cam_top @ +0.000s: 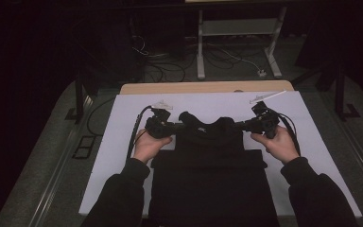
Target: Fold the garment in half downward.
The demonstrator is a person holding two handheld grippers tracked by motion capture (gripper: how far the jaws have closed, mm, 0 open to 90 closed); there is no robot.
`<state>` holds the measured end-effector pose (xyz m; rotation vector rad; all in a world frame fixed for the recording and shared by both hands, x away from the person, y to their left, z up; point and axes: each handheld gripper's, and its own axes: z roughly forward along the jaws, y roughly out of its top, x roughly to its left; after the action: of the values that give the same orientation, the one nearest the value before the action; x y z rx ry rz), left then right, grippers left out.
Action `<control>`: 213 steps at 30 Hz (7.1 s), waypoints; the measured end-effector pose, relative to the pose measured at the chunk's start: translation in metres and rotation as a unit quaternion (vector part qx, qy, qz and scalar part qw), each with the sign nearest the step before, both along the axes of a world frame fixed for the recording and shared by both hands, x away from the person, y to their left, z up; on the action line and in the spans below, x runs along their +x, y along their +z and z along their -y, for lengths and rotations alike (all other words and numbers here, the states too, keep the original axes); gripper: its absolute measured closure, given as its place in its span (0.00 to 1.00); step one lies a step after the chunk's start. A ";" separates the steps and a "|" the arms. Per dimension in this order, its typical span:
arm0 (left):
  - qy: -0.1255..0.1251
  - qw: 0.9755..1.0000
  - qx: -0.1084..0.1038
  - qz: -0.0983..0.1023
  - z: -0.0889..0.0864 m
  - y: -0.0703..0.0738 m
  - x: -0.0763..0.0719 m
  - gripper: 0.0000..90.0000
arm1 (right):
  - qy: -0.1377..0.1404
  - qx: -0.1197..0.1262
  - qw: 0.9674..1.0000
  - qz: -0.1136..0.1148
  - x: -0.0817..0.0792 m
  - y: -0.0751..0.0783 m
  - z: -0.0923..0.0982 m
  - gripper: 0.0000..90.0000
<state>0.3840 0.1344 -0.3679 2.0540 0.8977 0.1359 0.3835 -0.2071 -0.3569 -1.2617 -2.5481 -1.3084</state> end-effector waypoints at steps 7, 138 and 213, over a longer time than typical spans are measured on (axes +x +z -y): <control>-0.012 1.000 -0.008 0.006 -0.002 0.001 -0.018 0.94 | 0.012 -0.002 1.000 0.012 -0.017 0.006 -0.001 0.95; -0.100 0.990 -0.056 -0.077 -0.042 -0.028 -0.105 0.00 | 0.022 -0.006 1.000 -0.018 -0.118 -0.026 0.018 0.09; -0.042 0.997 0.003 -0.068 -0.073 -0.043 -0.025 0.00 | -0.016 -0.008 1.000 -0.012 -0.035 -0.040 0.073 0.00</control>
<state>0.3590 0.2075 -0.4109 2.1225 0.8927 -0.0475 0.3490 -0.2802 -0.3970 -1.3172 -2.5395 -1.2728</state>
